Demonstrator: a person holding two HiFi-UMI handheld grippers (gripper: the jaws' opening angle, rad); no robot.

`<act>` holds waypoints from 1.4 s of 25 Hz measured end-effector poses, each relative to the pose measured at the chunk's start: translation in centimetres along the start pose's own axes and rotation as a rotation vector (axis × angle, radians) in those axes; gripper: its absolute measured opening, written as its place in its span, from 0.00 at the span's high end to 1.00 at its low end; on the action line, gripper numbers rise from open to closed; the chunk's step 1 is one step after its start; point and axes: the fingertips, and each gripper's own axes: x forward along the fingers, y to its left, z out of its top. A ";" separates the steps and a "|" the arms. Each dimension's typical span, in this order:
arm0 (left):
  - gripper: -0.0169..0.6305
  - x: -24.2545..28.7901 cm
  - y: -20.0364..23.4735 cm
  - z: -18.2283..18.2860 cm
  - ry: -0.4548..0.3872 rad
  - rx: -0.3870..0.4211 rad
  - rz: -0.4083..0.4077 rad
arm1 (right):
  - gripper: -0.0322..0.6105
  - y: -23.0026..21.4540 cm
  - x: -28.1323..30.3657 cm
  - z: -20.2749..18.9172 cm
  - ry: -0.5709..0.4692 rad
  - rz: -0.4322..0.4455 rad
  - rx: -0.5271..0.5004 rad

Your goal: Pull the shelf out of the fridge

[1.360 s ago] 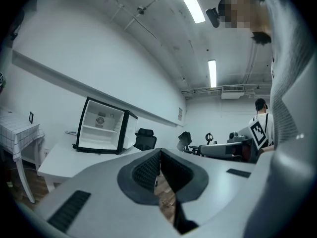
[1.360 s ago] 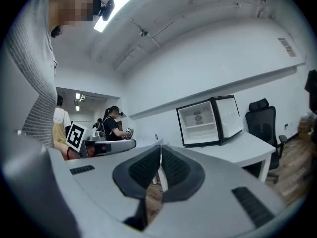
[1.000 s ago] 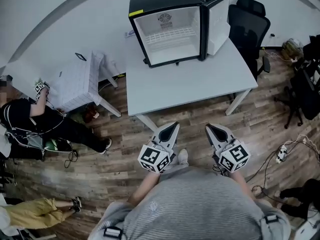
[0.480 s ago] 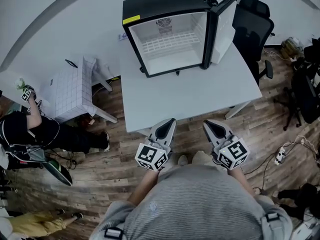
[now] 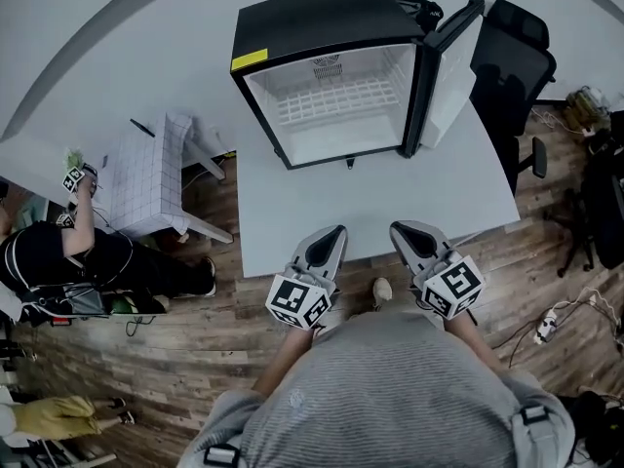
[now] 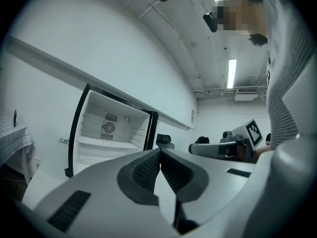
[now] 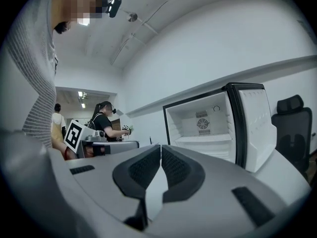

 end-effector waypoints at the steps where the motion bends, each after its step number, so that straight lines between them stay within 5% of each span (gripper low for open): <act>1: 0.95 0.9 0.4 0.4 -0.007 0.003 0.006 | 0.93 -0.7 0.6 0.4 -0.001 0.009 -0.005; 17: 0.95 4.9 3.2 0.6 0.001 -0.032 0.045 | 0.93 -4.3 5.0 1.4 0.028 0.085 -0.025; 26: 0.95 5.9 4.2 0.8 -0.021 -0.170 0.016 | 0.93 -4.7 6.5 1.1 0.048 0.088 -0.083; 35: 0.95 7.3 4.3 0.7 0.026 -0.043 -0.004 | 0.93 -5.5 7.4 0.8 0.068 0.082 -0.152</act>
